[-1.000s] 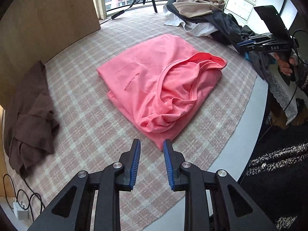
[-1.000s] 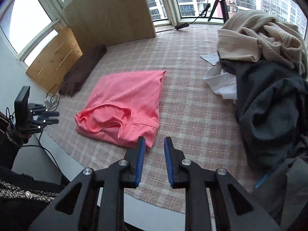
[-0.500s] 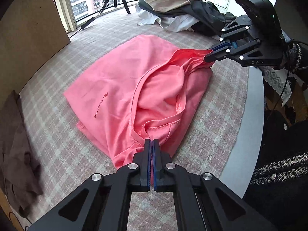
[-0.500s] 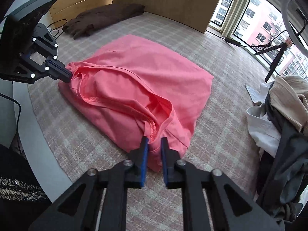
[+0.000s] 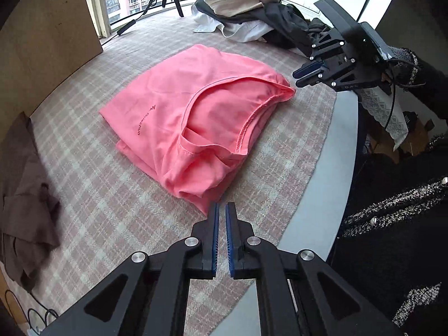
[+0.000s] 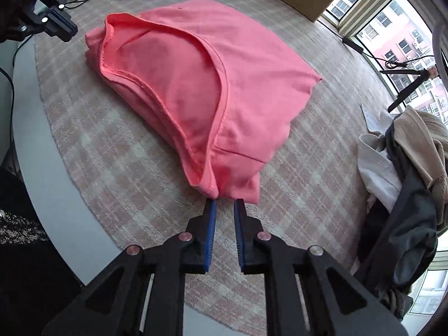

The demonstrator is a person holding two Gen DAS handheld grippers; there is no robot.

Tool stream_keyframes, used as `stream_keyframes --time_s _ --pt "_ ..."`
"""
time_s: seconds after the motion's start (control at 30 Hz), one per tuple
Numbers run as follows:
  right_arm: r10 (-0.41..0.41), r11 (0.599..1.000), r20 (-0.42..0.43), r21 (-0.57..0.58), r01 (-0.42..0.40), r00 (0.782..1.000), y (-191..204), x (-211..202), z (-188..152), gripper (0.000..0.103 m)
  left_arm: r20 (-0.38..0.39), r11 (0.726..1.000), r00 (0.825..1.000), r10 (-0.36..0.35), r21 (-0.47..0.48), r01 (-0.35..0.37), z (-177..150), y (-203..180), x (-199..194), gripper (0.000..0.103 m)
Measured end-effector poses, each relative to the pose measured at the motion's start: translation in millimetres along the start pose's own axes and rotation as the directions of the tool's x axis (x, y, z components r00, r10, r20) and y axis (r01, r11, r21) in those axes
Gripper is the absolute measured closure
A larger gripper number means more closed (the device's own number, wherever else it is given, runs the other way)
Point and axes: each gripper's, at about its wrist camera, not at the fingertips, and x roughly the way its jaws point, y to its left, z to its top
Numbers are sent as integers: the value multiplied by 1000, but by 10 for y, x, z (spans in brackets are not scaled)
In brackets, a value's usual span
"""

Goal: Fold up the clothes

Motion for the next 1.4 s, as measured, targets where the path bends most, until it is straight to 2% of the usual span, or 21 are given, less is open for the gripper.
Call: stream_keyframes --time_s 0.07,0.1,0.13,0.17,0.23,0.27,0.47,0.5,0.53,0.57,0.6,0.67,0.7,0.77,0.83,0.9,1.0,1.1,1.23,1.33,1.4 --pt "68 993 95 95 -77 993 -98 -298 54 87 11 999 1000 18 -46 -17 -77 123 -48 89" --pt "124 981 155 129 -144 980 -104 -422 121 79 16 997 1000 27 -69 -26 -116 184 -72 90" --pt "181 963 217 157 -217 959 -103 -539 196 74 21 995 999 36 -92 -34 -154 246 -95 90" --pt "247 939 269 172 -298 931 -66 -592 301 65 20 993 999 30 -111 -28 -167 295 -71 90" --pt "379 879 328 163 -448 865 81 -534 578 63 20 992 999 40 -117 -37 -172 333 0 90" --pt "420 858 335 156 -489 843 173 -459 724 63 23 994 999 31 -109 -28 -167 332 27 90" --pt "529 813 230 136 -566 816 670 158 1292 63 50 996 999 3 -90 1 -154 310 162 90" --pt "539 809 217 135 -572 814 696 215 1313 66 55 996 998 0 -94 5 -154 321 182 90" --pt "548 805 203 134 -578 811 723 271 1333 73 60 995 998 -3 -97 9 -154 333 202 90" --pt "573 788 185 141 -599 798 719 305 1330 97 61 995 998 -2 -98 8 -150 343 223 90" --pt "601 768 166 151 -623 781 708 332 1321 100 64 996 998 -5 -92 11 -145 339 230 90" --pt "670 700 175 171 -693 721 638 304 1280 100 73 997 997 -9 -80 15 -131 321 230 90" --pt "690 676 189 177 -715 699 597 258 1256 100 84 997 996 -17 -75 23 -122 312 213 90" --pt "719 631 220 189 -752 659 514 170 1215 100 105 997 994 -20 -70 28 -97 303 184 89" --pt "739 593 239 213 -777 630 434 148 1193 100 125 997 992 -32 -64 40 -58 296 169 89" --pt "737 583 244 242 -776 630 384 203 1179 100 142 999 990 -26 -43 33 -12 274 188 86" --pt "749 549 244 291 -784 615 345 303 1157 100 126 1000 992 -17 10 16 48 232 305 85" --pt "756 539 247 292 -790 606 334 284 1155 100 109 999 994 -19 41 14 75 236 367 94" --pt "759 520 270 296 -801 592 254 228 1217 100 119 1000 993 -12 29 8 56 255 293 93" --pt "756 516 284 295 -804 590 191 194 1274 100 131 1000 991 -5 21 2 56 246 263 85" --pt "760 513 287 288 -809 584 176 165 1308 100 132 1000 991 4 27 -8 72 221 288 85"
